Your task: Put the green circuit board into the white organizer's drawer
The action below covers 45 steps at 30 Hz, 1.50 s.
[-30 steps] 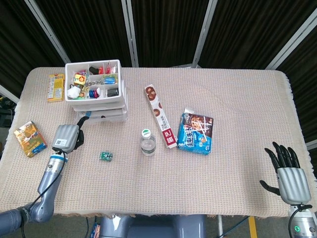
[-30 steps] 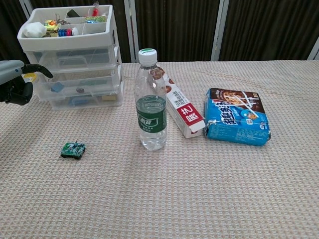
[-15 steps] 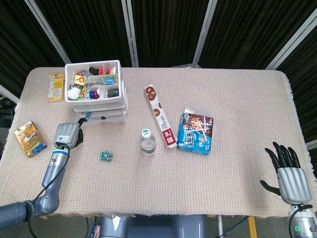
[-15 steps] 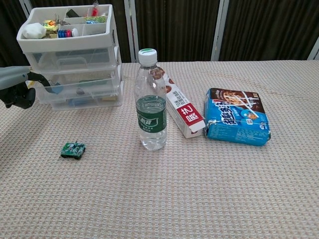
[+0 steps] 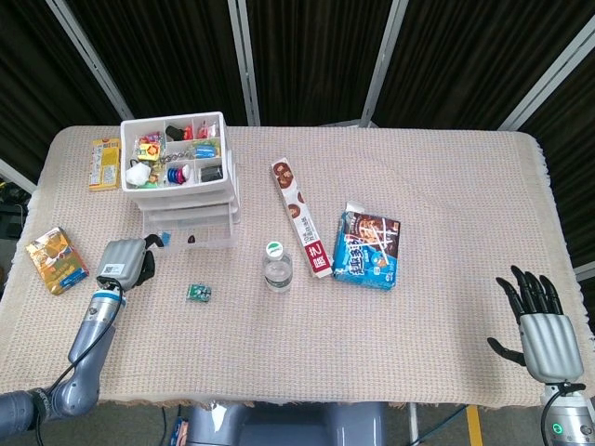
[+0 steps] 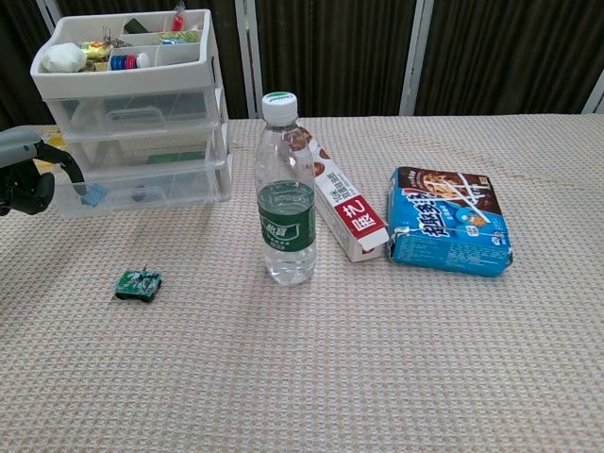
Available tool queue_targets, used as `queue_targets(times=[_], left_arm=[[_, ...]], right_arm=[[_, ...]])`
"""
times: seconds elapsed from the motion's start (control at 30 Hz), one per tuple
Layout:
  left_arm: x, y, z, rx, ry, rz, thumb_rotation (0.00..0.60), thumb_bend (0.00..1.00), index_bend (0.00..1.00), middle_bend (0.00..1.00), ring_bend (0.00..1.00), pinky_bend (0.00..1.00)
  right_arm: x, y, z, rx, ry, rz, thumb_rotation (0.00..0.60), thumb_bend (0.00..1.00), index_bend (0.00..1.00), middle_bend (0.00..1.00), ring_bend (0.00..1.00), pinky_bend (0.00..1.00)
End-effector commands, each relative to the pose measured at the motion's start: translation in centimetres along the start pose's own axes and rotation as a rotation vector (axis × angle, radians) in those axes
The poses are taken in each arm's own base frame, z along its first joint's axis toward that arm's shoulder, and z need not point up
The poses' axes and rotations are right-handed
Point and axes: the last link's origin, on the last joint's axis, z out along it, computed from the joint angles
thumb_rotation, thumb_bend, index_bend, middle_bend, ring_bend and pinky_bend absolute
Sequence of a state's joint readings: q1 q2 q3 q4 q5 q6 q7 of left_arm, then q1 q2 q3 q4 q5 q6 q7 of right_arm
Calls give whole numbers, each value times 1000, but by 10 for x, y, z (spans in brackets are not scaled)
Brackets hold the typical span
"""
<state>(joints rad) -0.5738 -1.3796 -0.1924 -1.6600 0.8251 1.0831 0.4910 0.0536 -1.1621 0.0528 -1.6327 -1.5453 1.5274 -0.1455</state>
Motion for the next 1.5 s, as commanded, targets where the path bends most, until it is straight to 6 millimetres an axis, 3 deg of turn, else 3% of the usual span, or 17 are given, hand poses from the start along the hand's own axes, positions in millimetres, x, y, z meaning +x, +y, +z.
queue_targets(times=[0.03,0.37,0.47,0.6,0.67,0.73,0.9,1.0,1.33,1.5], left_arm=[[-1,-3,-4,0,-6,-5,600,840,376,940,828,614],[-5,-7,-15,-30,-7,-22,600,841,345,937,828,614],[-3,-5,-16,-38,-1,-27,600,820,295,928,822,613],[3,-2,-15,-52,27,-29,600,556,216,898,792,597],[6,-1,-15,-62,48,-18,600,411,189,845,742,577],[8,-1,-17,-79,79,6,600,284,160,715,622,533],[9,-1,-31,-117,96,9,600,229,123,399,386,427],[12,0,-45,-156,116,13,600,229,121,313,321,405],[4,10,-90,-294,76,182,600,230,121,321,325,395],[-11,13,-88,-294,19,246,600,234,130,461,423,427]], right_arm=[[0,0,0,-1,0,1,600,17,135,0,0,0],[0,0,0,-2,0,1,600,17,135,0,0,0],[0,0,0,-3,-1,2,600,16,135,0,0,0],[0,0,1,-3,3,0,600,17,135,0,0,0],[0,0,1,-4,3,-1,600,17,135,0,0,0],[0,0,1,-4,3,-1,600,17,136,0,0,0],[0,0,1,-2,7,-4,600,18,136,0,0,0],[0,0,1,-5,9,-6,600,17,136,0,0,0],[0,0,1,-8,10,-7,600,17,136,0,0,0],[1,0,1,-9,10,-7,600,17,136,0,0,0]])
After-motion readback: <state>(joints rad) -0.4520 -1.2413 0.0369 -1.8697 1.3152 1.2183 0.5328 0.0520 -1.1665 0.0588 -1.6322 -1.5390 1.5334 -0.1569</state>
